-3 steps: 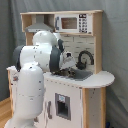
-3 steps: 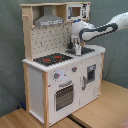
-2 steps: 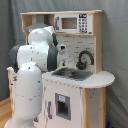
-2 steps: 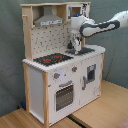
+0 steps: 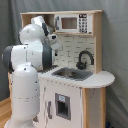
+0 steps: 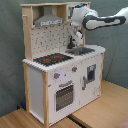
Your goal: Play with the kitchen
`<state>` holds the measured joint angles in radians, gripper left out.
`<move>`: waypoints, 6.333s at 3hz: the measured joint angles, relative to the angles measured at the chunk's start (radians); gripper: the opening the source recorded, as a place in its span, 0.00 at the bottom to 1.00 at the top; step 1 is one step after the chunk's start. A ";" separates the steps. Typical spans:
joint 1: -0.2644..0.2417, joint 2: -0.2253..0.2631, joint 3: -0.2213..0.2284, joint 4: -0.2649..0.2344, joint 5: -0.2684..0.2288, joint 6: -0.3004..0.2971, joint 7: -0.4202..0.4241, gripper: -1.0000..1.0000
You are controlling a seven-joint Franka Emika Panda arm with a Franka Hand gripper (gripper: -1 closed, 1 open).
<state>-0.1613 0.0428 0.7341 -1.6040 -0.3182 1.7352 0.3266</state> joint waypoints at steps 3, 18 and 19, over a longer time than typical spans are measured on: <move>0.010 -0.115 0.112 -0.018 -0.181 -0.156 -0.071 1.00; 0.011 0.010 0.631 -0.612 -1.433 -0.107 0.450 1.00; 0.011 0.052 0.631 -0.639 -1.523 -0.101 0.462 1.00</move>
<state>-0.1503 0.0951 1.3654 -2.2427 -1.8409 1.6343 0.7889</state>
